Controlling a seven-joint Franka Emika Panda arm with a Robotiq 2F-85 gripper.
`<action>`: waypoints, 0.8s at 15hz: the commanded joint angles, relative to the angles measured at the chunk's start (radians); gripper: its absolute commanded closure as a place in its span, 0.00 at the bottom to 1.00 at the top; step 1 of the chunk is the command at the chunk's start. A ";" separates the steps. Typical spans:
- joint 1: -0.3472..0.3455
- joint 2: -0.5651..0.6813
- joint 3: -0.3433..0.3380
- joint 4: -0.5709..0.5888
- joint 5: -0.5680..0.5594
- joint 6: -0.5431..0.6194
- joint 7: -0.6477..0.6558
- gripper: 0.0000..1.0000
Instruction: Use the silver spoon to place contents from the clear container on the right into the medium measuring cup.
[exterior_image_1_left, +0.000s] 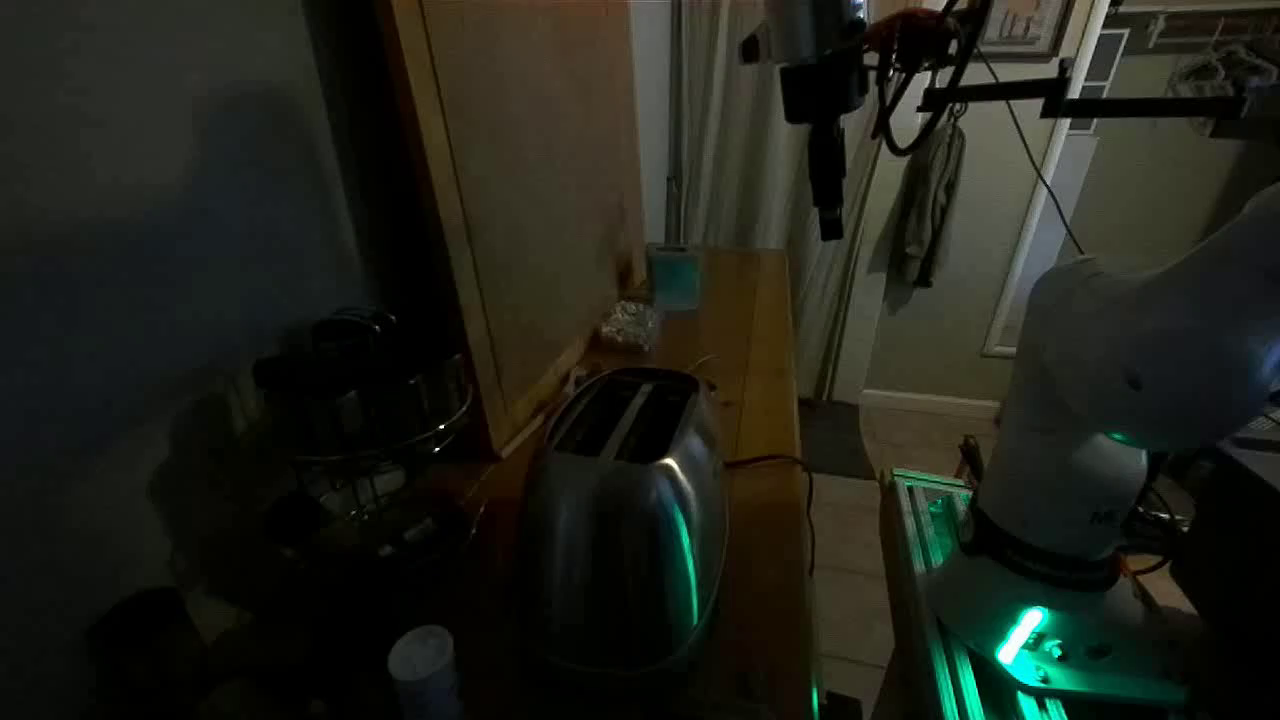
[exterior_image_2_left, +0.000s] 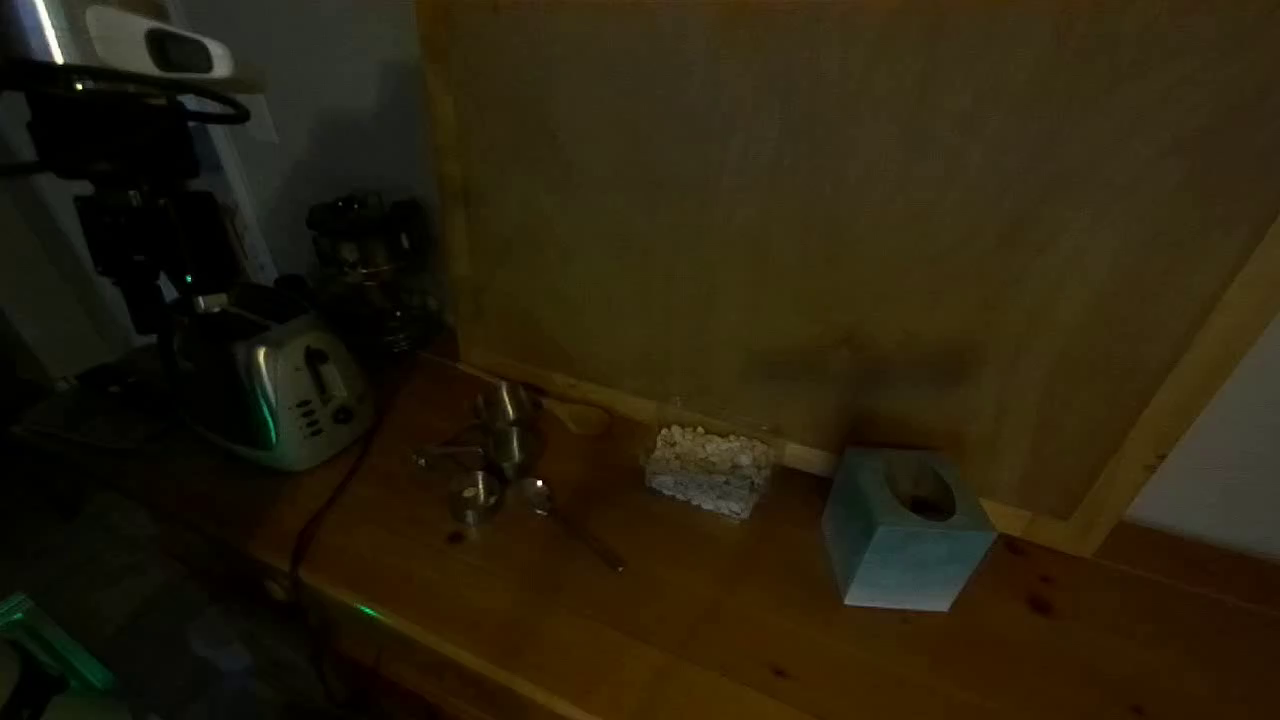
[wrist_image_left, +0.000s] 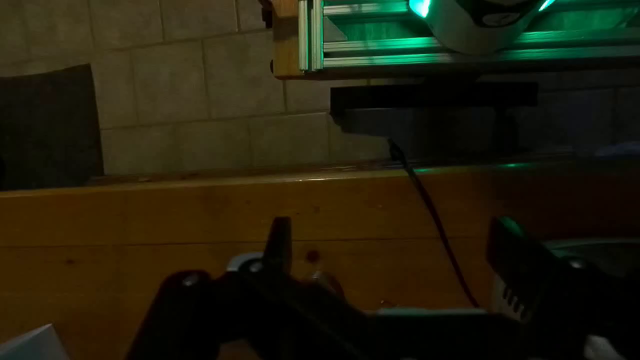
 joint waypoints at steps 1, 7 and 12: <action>0.033 0.000 -0.022 0.003 -0.012 -0.008 0.018 0.00; 0.013 0.014 -0.022 0.019 0.014 0.001 0.077 0.00; -0.046 0.132 -0.131 0.072 0.053 0.140 0.213 0.00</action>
